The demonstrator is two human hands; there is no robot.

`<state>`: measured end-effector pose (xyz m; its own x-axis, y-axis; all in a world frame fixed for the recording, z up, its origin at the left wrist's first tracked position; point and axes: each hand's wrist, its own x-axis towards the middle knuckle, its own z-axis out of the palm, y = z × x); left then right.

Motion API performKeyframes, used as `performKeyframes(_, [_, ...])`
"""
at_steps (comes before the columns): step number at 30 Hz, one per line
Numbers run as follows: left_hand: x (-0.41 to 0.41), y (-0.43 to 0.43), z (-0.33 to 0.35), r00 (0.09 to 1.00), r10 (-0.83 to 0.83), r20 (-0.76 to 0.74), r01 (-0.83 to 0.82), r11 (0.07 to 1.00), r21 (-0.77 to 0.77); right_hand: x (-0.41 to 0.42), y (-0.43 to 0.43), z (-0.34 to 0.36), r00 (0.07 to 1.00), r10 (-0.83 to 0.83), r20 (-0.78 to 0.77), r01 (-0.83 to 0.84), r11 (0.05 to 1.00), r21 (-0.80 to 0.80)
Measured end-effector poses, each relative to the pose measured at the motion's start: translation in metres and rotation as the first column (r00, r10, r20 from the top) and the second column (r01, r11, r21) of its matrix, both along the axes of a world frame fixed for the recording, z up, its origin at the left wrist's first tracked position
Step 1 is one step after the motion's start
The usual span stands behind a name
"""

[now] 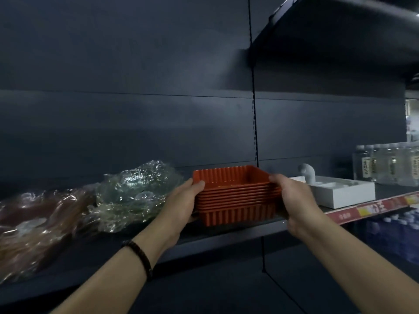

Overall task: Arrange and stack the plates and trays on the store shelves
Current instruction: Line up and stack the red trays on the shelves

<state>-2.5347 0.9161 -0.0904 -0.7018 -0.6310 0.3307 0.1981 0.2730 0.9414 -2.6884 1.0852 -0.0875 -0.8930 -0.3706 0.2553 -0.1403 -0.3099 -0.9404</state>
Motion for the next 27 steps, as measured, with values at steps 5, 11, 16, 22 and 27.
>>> performKeyframes(5, [-0.04, -0.031, -0.015, 0.997, 0.038, 0.068, -0.042, 0.998, 0.049, -0.048, -0.04, -0.012, 0.998, 0.042, 0.042, -0.043, 0.999, 0.027])
performKeyframes(11, [-0.059, -0.052, -0.038, 0.997, 0.049, 0.065, -0.048, 0.999, -0.006, -0.077, -0.07, -0.038, 0.989, 0.116, 0.088, -0.12, 0.992, 0.036])
performKeyframes(16, [-0.044, -0.049, -0.03, 0.988, 0.045, 0.147, -0.024, 0.989, -0.143, -0.087, -0.072, -0.038, 0.982, 0.118, -0.15, -0.073, 0.958, 0.276])
performKeyframes(22, [0.006, -0.049, -0.002, 0.928, 0.362, 0.088, -0.196, 0.676, -0.711, -0.07, -0.066, -0.02, 0.442, 0.054, -0.895, 0.541, 0.78, 0.314])
performKeyframes(27, [0.049, -0.072, 0.01, 0.777, 0.625, -0.073, -0.231, 0.175, -0.957, -0.04, -0.084, -0.009, 0.353, 0.336, -0.873, 0.414, 0.781, 0.467])
